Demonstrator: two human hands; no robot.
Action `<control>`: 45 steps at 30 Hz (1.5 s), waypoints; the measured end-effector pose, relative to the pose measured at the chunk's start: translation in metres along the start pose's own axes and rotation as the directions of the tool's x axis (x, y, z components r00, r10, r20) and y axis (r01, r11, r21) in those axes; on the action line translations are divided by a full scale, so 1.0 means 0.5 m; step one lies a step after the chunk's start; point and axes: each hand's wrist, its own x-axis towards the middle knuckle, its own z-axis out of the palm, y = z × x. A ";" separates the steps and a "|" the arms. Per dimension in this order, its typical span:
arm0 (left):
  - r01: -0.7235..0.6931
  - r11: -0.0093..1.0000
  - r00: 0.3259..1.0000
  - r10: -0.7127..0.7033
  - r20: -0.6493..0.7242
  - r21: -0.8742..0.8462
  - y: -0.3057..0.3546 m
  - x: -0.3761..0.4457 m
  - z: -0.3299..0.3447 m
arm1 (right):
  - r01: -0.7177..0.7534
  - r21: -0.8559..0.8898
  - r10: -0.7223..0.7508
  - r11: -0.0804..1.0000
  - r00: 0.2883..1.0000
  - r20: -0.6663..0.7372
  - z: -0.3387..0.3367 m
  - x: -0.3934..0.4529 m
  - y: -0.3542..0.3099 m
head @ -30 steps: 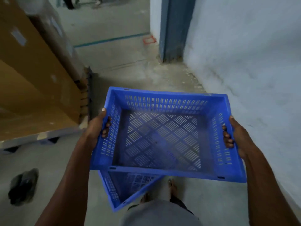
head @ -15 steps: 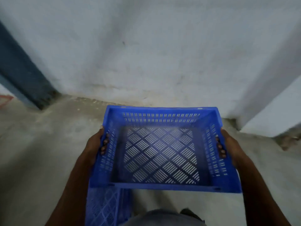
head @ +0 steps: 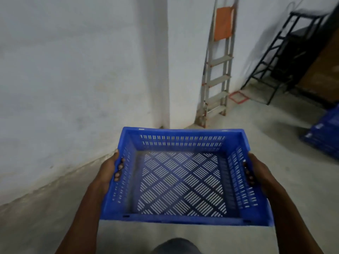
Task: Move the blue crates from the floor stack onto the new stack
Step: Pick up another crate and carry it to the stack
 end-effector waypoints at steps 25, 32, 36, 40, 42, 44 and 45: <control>-0.208 0.874 0.650 -0.212 0.730 0.439 0.254 0.437 1.369 | 0.056 0.488 0.314 0.871 0.701 -0.641 -0.709 0.228 -0.017; -0.232 0.841 0.605 -0.269 0.749 0.489 0.230 0.476 1.728 | 0.088 0.542 0.368 0.835 0.643 -0.672 -0.927 0.365 -0.019; -0.227 0.839 0.614 -0.271 0.742 0.494 0.203 0.492 1.927 | 0.078 0.552 0.375 0.830 0.655 -0.657 -1.105 0.477 -0.033; -0.223 0.852 0.632 -0.243 0.736 0.473 0.201 0.494 2.105 | 0.079 0.531 0.354 0.843 0.661 -0.661 -1.282 0.582 -0.076; -0.218 0.856 0.655 -0.227 0.720 0.469 0.204 0.498 2.196 | 0.066 0.516 0.349 0.854 0.663 -0.663 -1.372 0.641 -0.110; -0.202 0.865 0.671 -0.220 0.708 0.459 0.211 0.503 2.275 | 0.047 0.506 0.345 0.861 0.677 -0.650 -1.449 0.699 -0.144; -0.197 0.869 0.674 -0.216 0.706 0.454 0.215 0.511 2.316 | 0.050 0.506 0.339 0.861 0.686 -0.643 -1.489 0.731 -0.157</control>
